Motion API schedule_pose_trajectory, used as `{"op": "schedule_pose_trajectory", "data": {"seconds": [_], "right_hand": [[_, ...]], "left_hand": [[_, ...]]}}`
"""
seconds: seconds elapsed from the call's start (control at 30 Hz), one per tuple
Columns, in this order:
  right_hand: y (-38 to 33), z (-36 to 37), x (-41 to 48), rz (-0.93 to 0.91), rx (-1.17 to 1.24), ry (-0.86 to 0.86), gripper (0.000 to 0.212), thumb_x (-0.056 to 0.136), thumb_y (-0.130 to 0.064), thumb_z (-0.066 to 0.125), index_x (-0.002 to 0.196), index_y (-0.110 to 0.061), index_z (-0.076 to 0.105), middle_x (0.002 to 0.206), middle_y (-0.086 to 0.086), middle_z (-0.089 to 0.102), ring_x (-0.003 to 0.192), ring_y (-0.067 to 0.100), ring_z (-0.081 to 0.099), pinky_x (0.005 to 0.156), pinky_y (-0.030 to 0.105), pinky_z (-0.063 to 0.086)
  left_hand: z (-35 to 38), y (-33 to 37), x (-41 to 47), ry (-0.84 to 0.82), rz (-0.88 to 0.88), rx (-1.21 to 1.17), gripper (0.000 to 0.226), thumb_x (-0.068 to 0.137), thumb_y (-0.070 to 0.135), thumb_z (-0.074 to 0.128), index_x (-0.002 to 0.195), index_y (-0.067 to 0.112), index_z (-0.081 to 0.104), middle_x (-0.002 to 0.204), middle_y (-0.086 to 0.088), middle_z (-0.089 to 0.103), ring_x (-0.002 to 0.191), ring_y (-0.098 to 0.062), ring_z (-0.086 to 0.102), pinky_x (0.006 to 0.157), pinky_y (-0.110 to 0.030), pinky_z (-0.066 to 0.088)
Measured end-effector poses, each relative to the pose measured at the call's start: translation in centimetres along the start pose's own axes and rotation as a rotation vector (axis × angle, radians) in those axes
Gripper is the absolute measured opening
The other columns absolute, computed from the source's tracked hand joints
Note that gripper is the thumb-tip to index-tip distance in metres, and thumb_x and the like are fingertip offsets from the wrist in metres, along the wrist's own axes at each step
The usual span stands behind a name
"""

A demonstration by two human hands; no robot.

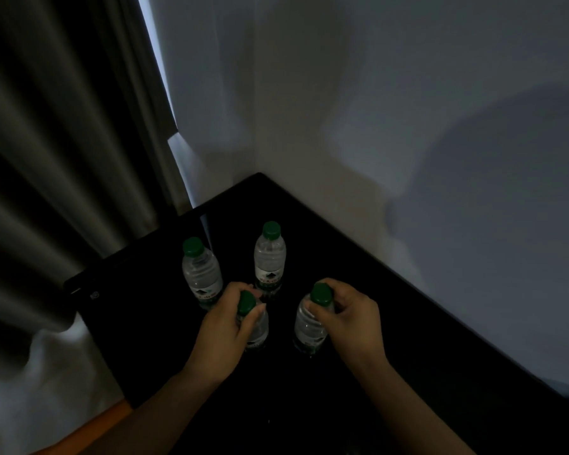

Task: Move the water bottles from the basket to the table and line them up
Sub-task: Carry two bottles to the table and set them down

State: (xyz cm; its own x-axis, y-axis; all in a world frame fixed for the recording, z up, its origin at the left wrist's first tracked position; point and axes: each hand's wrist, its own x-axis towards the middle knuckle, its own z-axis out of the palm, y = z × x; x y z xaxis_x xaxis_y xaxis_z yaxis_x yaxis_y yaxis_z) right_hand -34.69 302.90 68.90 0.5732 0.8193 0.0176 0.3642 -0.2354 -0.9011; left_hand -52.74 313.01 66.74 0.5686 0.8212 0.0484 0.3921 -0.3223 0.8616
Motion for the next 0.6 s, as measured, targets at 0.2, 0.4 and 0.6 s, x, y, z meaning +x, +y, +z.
{"op": "schedule_pose_trajectory", "data": {"seconds": [0.2, 0.4, 0.6], "right_hand": [[0.4, 0.7, 0.8, -0.009, -0.049, 0.029, 0.016, 0.075, -0.026, 0.076, 0.086, -0.025, 0.064, 0.078, -0.009, 0.070, 0.075, 0.003, 0.067, 0.069, 0.033, 0.057], [0.6, 0.5, 0.6, -0.004, -0.106, 0.044, 0.022, 0.078, -0.024, 0.076, 0.094, -0.032, 0.064, 0.081, -0.015, 0.068, 0.078, -0.005, 0.065, 0.069, 0.018, 0.054], [0.3, 0.3, 0.1, 0.050, -0.241, -0.040, 0.051, 0.083, -0.025, 0.072, 0.131, -0.019, 0.053, 0.111, -0.003, 0.067, 0.100, 0.011, 0.063, 0.083, 0.018, 0.047]], "left_hand": [[0.0, -0.3, -0.1, 0.015, 0.036, 0.013, 0.011, 0.090, 0.047, 0.047, 0.099, 0.043, 0.043, 0.097, 0.006, 0.062, 0.088, -0.004, 0.059, 0.075, -0.029, 0.050], [-0.2, 0.0, -0.1, 0.013, 0.028, 0.035, 0.009, 0.093, 0.038, 0.050, 0.098, 0.040, 0.044, 0.099, 0.007, 0.062, 0.090, -0.001, 0.059, 0.078, -0.034, 0.052], [-0.1, 1.1, -0.3, 0.016, 0.013, 0.066, 0.010, 0.094, 0.029, 0.051, 0.101, 0.023, 0.048, 0.098, -0.003, 0.061, 0.086, -0.012, 0.060, 0.076, -0.037, 0.051]]}}
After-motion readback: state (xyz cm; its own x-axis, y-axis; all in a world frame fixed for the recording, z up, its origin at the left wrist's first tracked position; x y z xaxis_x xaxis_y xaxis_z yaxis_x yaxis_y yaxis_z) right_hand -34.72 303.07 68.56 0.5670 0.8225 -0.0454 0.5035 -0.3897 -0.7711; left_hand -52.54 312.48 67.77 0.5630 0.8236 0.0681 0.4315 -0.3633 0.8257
